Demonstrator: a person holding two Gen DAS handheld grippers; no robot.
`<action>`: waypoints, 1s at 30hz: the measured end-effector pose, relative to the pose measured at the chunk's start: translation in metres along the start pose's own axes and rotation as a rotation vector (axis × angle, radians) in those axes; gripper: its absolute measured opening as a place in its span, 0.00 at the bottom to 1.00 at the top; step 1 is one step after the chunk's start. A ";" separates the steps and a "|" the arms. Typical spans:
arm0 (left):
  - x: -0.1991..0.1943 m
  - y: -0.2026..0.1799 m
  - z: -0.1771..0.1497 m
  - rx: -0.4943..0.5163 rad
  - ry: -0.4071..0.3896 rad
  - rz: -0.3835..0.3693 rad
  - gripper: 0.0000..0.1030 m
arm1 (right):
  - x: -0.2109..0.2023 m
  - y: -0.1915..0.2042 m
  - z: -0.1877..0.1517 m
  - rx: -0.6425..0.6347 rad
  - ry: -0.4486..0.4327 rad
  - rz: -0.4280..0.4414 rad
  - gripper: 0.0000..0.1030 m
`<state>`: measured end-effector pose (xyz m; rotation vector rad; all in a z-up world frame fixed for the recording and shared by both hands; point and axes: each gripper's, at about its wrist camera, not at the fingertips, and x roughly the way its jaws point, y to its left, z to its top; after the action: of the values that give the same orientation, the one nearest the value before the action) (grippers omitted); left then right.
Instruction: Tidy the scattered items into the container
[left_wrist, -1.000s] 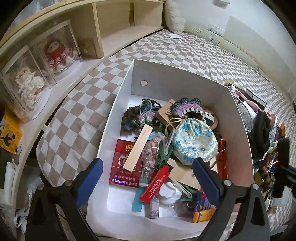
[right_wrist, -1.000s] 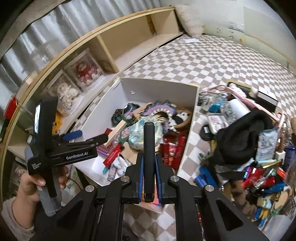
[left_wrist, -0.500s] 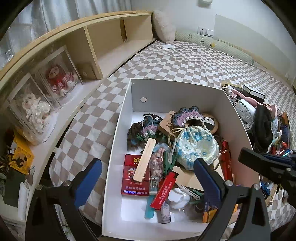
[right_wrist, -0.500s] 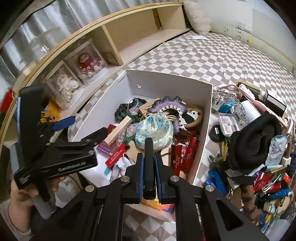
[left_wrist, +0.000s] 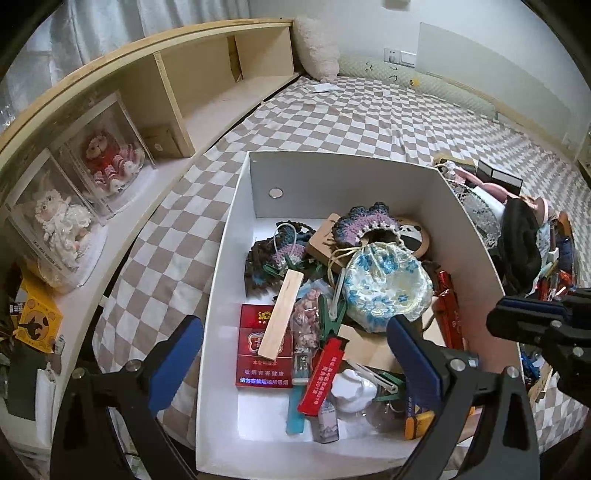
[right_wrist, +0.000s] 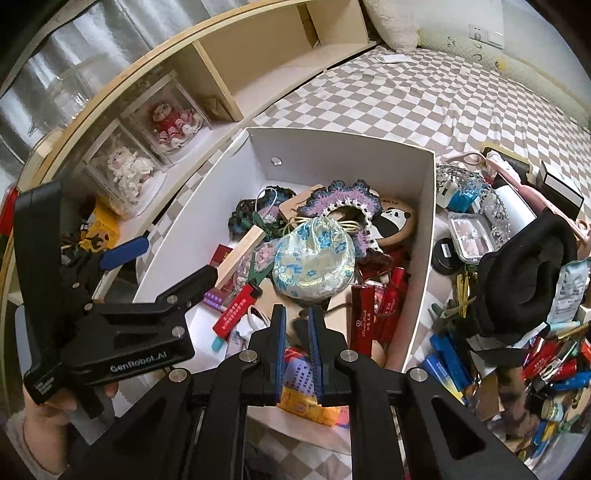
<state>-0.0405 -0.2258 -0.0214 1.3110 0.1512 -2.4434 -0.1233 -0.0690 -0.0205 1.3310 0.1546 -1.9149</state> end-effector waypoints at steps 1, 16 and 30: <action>0.000 0.000 0.000 -0.002 -0.001 -0.007 0.97 | 0.000 0.000 0.001 0.003 0.001 0.003 0.12; 0.003 -0.014 0.000 0.036 -0.006 0.044 0.97 | -0.006 -0.006 -0.002 0.006 0.003 -0.013 0.12; -0.001 -0.039 0.005 0.033 0.029 -0.037 1.00 | -0.032 -0.032 -0.018 0.030 -0.018 -0.051 0.12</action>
<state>-0.0580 -0.1908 -0.0212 1.3700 0.1442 -2.4682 -0.1267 -0.0208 -0.0115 1.3414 0.1532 -1.9786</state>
